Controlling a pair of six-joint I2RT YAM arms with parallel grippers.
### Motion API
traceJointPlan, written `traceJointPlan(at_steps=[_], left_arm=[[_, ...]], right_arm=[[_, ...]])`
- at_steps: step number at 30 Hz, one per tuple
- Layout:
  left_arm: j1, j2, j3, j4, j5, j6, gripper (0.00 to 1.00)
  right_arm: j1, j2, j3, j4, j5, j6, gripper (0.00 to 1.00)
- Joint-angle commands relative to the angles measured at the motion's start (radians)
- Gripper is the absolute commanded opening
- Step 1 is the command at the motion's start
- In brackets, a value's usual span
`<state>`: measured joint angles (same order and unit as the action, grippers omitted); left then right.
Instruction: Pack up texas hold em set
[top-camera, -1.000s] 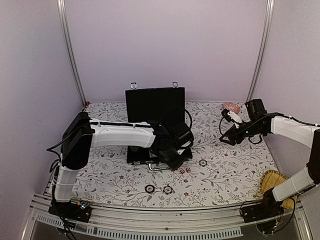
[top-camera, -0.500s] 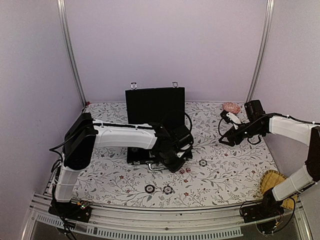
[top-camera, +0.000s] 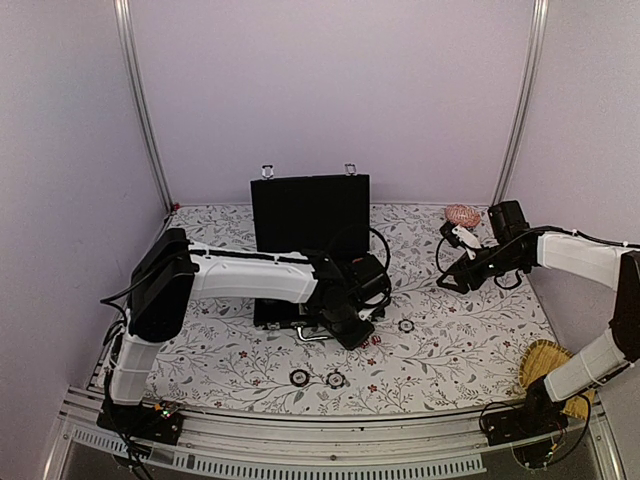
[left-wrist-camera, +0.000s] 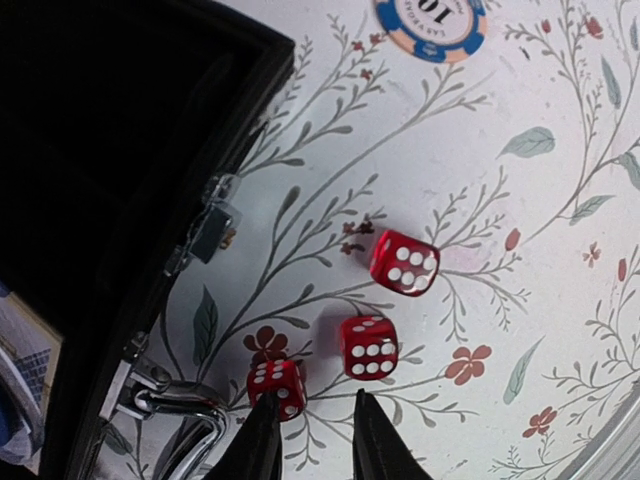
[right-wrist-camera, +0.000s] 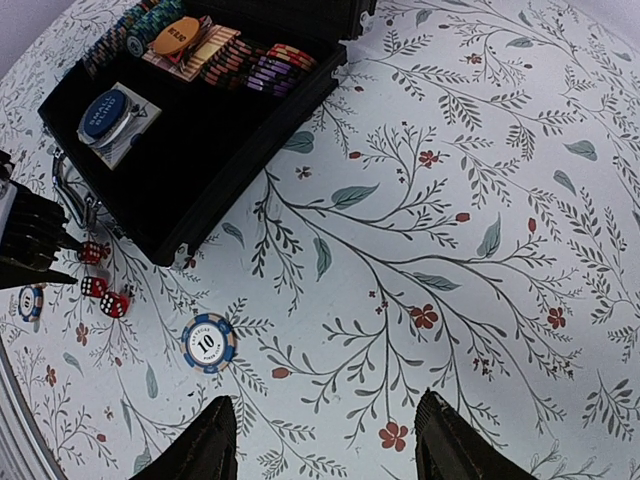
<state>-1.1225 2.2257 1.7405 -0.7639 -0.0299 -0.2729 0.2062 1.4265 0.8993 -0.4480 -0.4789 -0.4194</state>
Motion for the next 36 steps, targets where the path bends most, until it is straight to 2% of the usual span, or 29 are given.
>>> traceJointPlan(at_steps=[1,11,14,16,22,36], left_arm=[[-0.027,-0.018,-0.012,0.047,0.052,0.023,0.25],[-0.023,-0.103,-0.046,0.064,-0.065,0.019,0.25],[-0.018,-0.103,-0.058,0.063,-0.075,0.014,0.35],[-0.015,-0.091,-0.057,0.057,-0.069,0.014,0.38],[-0.014,-0.056,-0.044,0.049,-0.027,0.027,0.4],[0.006,0.003,-0.015,0.032,-0.044,0.025,0.39]], right_arm=[[-0.003,0.014,0.005,0.003,-0.016,-0.004,0.62],[-0.002,0.018,0.006,0.002,-0.016,-0.005,0.62],[-0.002,0.02,0.007,0.002,-0.017,-0.004,0.62],[-0.002,0.02,0.007,0.002,-0.017,-0.005,0.62],[-0.002,0.017,0.006,0.0,-0.015,-0.005,0.62],[-0.002,0.022,0.006,0.0,-0.017,-0.005,0.62]])
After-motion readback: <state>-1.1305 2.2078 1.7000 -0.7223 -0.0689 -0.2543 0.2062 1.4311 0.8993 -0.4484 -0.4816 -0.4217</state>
